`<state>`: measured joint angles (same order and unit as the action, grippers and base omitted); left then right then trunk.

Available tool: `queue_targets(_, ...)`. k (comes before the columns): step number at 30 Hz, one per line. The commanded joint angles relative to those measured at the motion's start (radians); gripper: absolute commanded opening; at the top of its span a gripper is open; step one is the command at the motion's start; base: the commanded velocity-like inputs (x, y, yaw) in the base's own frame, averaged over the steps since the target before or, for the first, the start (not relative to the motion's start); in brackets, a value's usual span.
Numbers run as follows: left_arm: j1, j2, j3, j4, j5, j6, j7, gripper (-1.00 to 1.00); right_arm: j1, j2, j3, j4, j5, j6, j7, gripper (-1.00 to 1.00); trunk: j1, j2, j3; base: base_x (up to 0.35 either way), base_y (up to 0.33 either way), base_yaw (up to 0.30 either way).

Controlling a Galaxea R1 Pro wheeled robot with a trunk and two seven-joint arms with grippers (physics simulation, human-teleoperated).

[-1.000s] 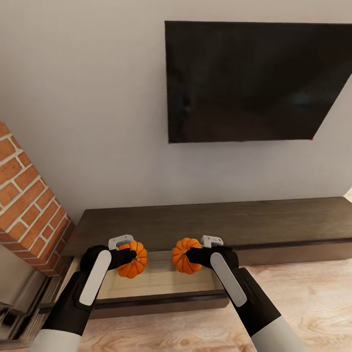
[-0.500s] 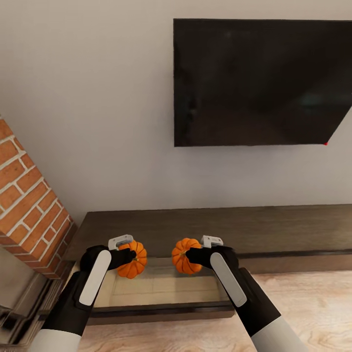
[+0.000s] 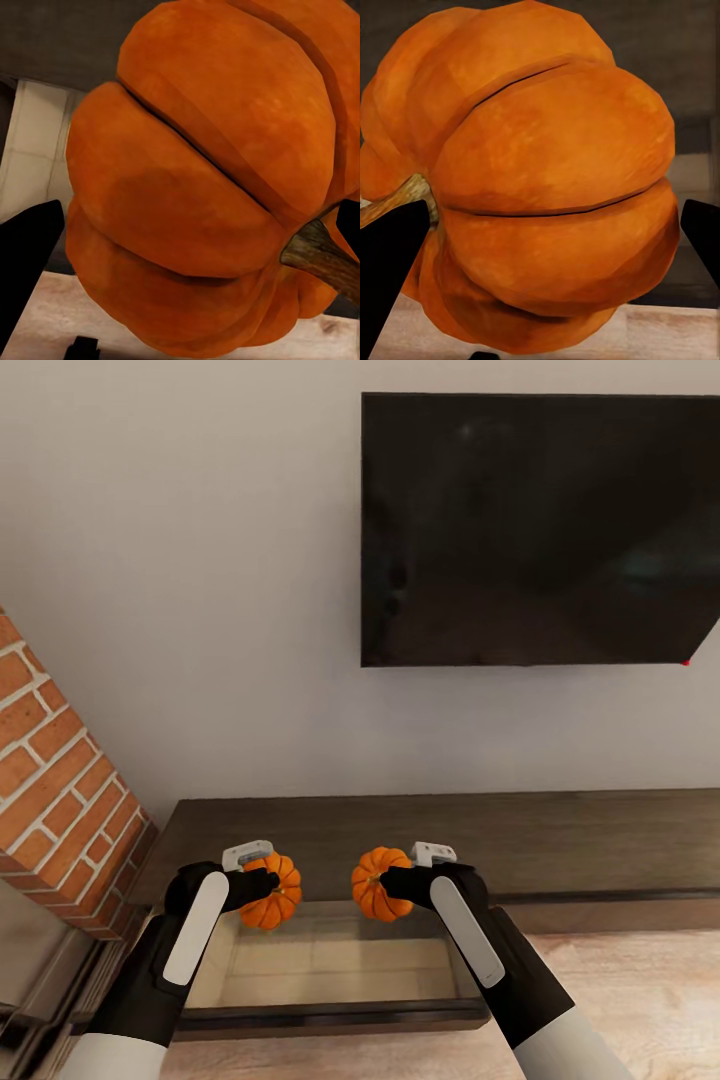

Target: Place each of the two pumpkins and all three candles from the living room inside a cabinet in the living room (use any cabinet), then make sure every cabinet is closed, and position the cauldron so it is next to a table in the living room.

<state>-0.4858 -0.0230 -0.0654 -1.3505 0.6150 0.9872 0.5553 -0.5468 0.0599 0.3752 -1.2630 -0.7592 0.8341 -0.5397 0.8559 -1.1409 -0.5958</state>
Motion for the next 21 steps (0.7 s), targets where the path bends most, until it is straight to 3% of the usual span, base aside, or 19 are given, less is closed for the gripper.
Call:
queue_targets(1,-0.001,0.0,0.0,-0.001,0.009,0.002,0.011,-1.0,-0.001,0.0,0.001,-0.001,-0.013,0.0,-0.01,-1.0,0.0,-0.001,-0.001,0.056,-0.027,0.0)
queue_targets(8,-0.001,0.0,0.002,-0.002,0.008,0.001,0.011,-1.0,-0.001,0.0,0.001,-0.001,-0.017,0.0,-0.01,-1.0,0.0,-0.001,-0.001,0.015,-0.007,0.0)
queue_targets(21,-0.001,-0.001,0.002,0.004,0.011,0.001,0.012,-1.0,-0.001,0.001,0.0,0.009,-0.019,0.0,-0.011,-1.0,0.05,-0.092,-0.042,0.0,0.0,0.0)
